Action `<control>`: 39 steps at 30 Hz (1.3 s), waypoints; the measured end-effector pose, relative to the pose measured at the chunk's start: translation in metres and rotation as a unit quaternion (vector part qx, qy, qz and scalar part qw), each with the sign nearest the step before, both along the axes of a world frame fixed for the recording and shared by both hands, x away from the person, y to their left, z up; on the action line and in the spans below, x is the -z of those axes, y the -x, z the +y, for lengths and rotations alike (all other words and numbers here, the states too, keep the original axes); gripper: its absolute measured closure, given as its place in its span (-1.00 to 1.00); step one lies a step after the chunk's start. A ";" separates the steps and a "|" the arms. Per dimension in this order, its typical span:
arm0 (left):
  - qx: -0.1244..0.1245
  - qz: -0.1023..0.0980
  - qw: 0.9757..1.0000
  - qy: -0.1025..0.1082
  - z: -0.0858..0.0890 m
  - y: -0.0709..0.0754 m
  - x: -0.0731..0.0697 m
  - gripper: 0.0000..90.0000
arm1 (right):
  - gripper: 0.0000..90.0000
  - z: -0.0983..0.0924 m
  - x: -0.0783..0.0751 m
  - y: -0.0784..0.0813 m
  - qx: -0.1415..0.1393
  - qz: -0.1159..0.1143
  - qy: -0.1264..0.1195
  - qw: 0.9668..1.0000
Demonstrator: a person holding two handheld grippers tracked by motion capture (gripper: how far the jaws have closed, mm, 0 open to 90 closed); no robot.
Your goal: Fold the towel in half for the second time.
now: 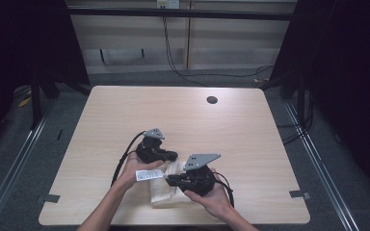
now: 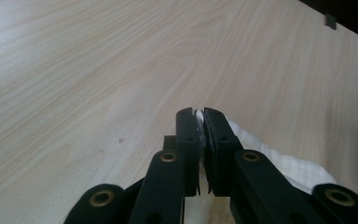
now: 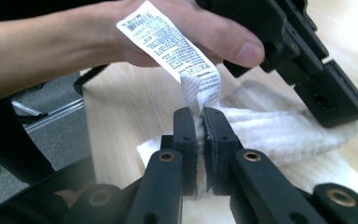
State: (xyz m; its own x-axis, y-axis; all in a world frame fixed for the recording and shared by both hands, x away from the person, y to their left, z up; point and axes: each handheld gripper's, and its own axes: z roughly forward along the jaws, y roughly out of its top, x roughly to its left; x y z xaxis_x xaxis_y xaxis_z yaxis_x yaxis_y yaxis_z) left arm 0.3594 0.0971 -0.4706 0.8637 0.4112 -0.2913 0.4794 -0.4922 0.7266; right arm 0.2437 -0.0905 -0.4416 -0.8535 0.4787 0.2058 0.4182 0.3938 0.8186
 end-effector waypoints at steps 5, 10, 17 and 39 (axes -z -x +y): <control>-0.011 0.002 1.000 -0.005 -0.004 -0.001 0.008 0.90 | 0.87 -0.006 0.014 0.001 0.008 0.009 0.009 1.000; -0.006 0.002 1.000 -0.019 -0.010 -0.001 0.013 0.90 | 0.85 -0.014 0.028 0.002 0.017 0.027 0.029 0.999; 0.004 0.013 1.000 -0.022 -0.017 0.000 0.021 0.89 | 0.80 -0.024 0.044 0.007 0.029 0.036 0.058 0.997; -0.003 -0.009 1.000 0.003 -0.014 0.001 0.004 0.26 | 0.27 -0.060 0.048 0.010 0.079 0.055 0.086 0.992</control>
State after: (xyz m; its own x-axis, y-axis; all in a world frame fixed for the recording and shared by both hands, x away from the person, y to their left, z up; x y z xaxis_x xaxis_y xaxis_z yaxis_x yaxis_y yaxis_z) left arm 0.3583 0.0829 -0.4748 0.8660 0.4150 -0.2788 0.4698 -0.4847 0.7378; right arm 0.2339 -0.1502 -0.4900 -0.7424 0.6400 0.1982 0.5688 0.4457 0.6912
